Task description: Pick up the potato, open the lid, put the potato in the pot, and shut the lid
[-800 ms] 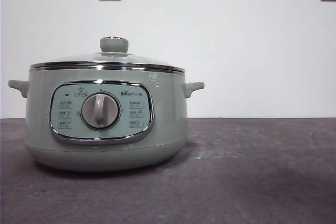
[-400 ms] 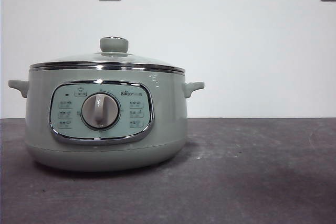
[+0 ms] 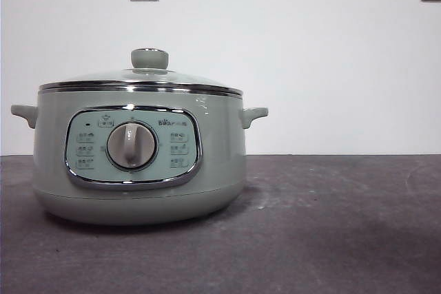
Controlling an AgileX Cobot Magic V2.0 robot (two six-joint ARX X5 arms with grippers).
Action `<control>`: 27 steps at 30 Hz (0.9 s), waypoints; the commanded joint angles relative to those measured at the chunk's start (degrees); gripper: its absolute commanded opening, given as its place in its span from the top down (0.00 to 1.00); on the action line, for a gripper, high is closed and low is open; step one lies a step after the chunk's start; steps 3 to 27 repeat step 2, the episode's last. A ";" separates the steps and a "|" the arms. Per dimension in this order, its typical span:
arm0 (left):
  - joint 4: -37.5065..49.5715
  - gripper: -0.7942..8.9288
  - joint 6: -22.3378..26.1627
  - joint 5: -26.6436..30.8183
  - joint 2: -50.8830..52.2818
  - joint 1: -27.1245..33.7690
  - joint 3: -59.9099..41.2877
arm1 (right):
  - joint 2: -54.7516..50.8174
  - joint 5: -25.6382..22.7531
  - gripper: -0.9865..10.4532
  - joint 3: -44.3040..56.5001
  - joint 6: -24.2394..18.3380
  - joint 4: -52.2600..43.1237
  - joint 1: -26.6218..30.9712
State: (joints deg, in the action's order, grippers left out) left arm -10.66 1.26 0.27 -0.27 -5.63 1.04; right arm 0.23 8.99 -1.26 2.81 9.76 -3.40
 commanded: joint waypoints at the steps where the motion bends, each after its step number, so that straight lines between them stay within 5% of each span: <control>1: 0.00 0.92 -0.42 -0.35 0.15 0.24 -0.81 | -0.13 -0.13 0.91 0.96 0.55 -0.26 0.00; 27: 0.00 0.92 -0.42 -0.35 0.15 0.24 -0.81 | -0.13 -0.13 0.91 0.96 0.55 -0.26 0.00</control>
